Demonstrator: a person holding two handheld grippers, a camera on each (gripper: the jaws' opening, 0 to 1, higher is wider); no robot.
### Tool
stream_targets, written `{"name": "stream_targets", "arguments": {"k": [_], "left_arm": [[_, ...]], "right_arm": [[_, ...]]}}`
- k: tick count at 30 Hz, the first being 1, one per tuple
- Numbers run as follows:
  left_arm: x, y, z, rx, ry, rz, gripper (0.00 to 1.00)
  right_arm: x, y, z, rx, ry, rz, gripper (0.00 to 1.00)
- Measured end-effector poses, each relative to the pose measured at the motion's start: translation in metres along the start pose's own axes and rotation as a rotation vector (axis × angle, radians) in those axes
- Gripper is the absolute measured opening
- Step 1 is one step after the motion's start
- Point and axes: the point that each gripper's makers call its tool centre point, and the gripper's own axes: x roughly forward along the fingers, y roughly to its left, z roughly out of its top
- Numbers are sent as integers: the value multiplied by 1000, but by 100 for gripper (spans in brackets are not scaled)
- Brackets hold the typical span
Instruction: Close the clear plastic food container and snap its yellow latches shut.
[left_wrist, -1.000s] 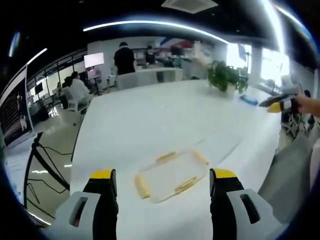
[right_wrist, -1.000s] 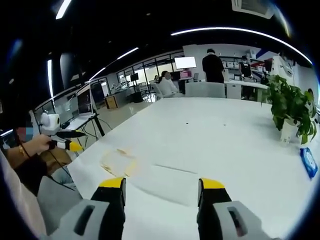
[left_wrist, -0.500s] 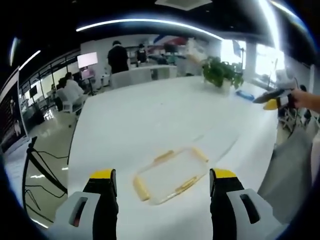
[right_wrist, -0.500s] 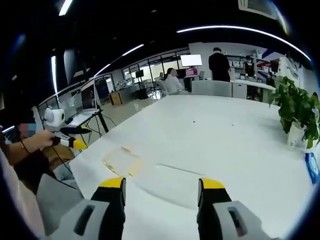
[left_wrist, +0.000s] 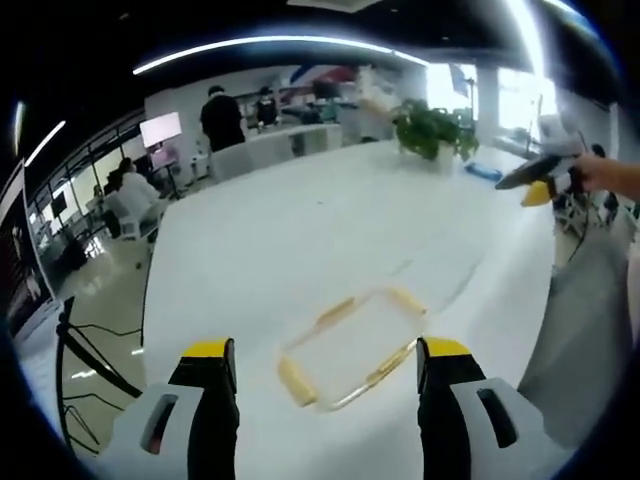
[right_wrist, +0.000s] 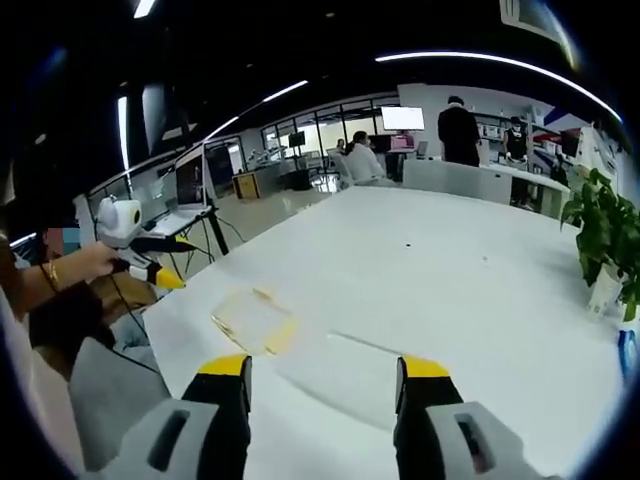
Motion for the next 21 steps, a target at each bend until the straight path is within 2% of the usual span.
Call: {"name": "stream_targets", "arguments": {"k": [8, 15, 18, 21], "left_arm": [[6, -5, -4, 50, 28, -78, 73], [10, -4, -6, 114, 55, -107, 72], [12, -3, -9, 146, 73, -119, 72], [13, -1, -10, 172, 88, -130, 72]], "right_arm": [[8, 4, 1, -19, 13, 24, 57], [17, 12, 4, -54, 30, 64, 57], [24, 16, 10, -42, 20, 102, 57], [29, 20, 17, -67, 18, 124, 57]]}}
